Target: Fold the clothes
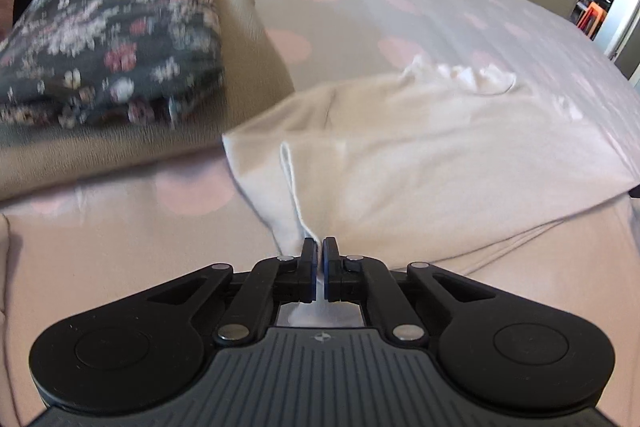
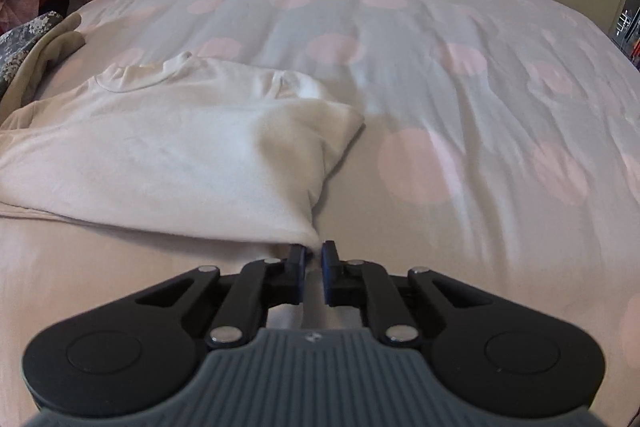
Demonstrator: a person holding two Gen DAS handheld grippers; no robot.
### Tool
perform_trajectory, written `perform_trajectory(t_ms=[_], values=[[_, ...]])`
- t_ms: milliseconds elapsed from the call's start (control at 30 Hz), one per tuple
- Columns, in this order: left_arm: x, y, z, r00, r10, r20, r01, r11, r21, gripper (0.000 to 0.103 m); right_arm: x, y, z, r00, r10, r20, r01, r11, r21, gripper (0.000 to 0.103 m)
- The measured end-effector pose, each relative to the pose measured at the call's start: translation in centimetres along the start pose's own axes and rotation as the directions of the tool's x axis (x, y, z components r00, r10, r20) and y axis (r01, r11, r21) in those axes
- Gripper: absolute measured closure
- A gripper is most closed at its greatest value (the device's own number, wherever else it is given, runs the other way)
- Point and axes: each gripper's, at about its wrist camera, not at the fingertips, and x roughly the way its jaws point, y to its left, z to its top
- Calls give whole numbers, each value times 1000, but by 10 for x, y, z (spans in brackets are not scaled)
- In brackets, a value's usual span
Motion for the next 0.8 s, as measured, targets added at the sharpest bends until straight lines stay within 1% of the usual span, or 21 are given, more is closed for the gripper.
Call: perform_trajectory(t_ms=[100, 133, 200, 267, 333, 467, 500, 533, 567, 600, 633, 667, 700, 800], values=[[-1, -1, -1, 1000, 12, 6, -12, 1000, 7, 102, 1, 0, -6, 1000, 1, -14, -1, 1000, -13, 93], [-5, -1, 0, 1000, 10, 13, -10, 1000, 11, 102, -1, -2, -7, 1000, 9, -7, -9, 1000, -13, 92], [-12, -2, 2, 1000, 4, 26, -5, 1000, 22, 102, -4, -4, -9, 1000, 25, 6, -25, 1000, -11, 87], [-17, -2, 2, 1000, -2, 30, 1, 1000, 29, 102, -5, -5, -10, 999, 37, 16, -37, 999, -13, 86], [-16, -3, 2, 1000, -10, 21, 10, 999, 35, 102, 0, -1, -9, 999, 35, 19, -35, 999, -25, 85], [-5, -6, -2, 1000, -5, 1, 5, 1000, 27, 102, 10, 7, -6, 999, 31, 25, -30, 998, -50, 84], [-3, -6, -2, 1000, -3, 0, 3, 1000, 25, 102, 12, 9, -5, 999, 29, 24, -28, 998, -54, 85], [-2, -5, -3, 1000, -2, 0, 2, 1000, 21, 102, 13, 9, -5, 999, 20, 27, -18, 998, -55, 87], [-1, -5, -3, 1000, -1, 0, 1, 1000, 19, 102, 11, 10, -4, 999, 3, 40, 0, 998, -60, 91], [-2, -4, -2, 1000, -1, 1, 1, 1000, 19, 102, 9, 10, -4, 998, -14, 54, 18, 998, -64, 93], [-4, -4, -1, 1000, -1, 3, 1, 1000, 19, 102, 6, 11, -3, 997, -44, 71, 49, 995, -82, 93], [-4, -3, -1, 1000, 0, 2, 0, 1000, 24, 102, 0, 13, -3, 991, -90, 94, 101, 988, -117, 94], [-4, -3, -2, 1000, 2, -2, -2, 999, 32, 102, -3, 13, -4, 988, -119, 100, 133, 980, -147, 94], [0, 0, -4, 1000, 5, -9, -4, 1000, 30, 102, 9, 7, -14, 989, -144, 36, 148, 965, -217, 94]])
